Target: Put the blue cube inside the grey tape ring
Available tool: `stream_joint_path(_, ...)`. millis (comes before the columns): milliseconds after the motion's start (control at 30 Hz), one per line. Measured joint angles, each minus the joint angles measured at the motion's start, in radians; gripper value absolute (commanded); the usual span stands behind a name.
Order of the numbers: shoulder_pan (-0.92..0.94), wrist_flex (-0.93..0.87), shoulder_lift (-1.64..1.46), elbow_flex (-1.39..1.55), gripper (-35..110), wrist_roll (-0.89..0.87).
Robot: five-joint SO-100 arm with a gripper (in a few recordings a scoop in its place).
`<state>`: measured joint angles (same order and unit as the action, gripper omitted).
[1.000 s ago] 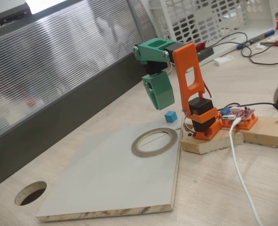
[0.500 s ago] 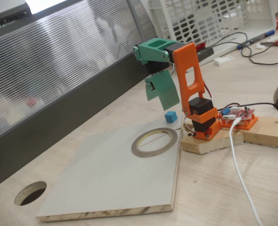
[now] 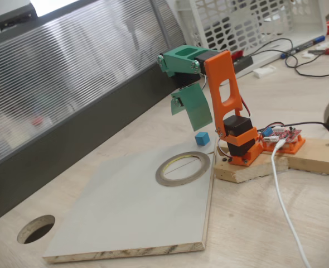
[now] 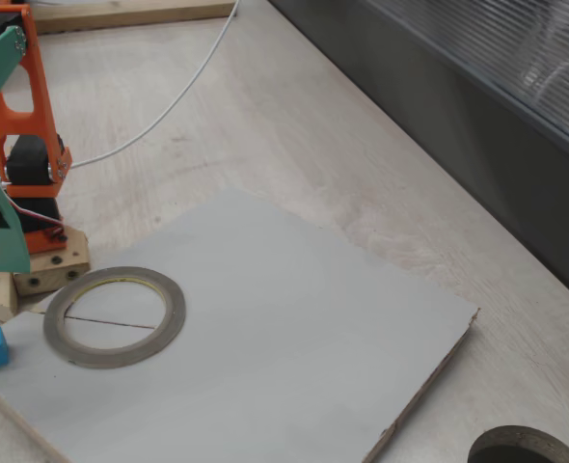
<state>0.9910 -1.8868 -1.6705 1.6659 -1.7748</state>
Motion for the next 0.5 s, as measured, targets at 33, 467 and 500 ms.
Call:
stream_joint_path(33,0.0,0.0,0.012,0.0,100,0.0)
stream_joint_path(467,-0.005,0.0,0.169,0.0,100,0.0)
stream_joint_path(500,-0.002,0.0,0.172,0.0,100,0.0)
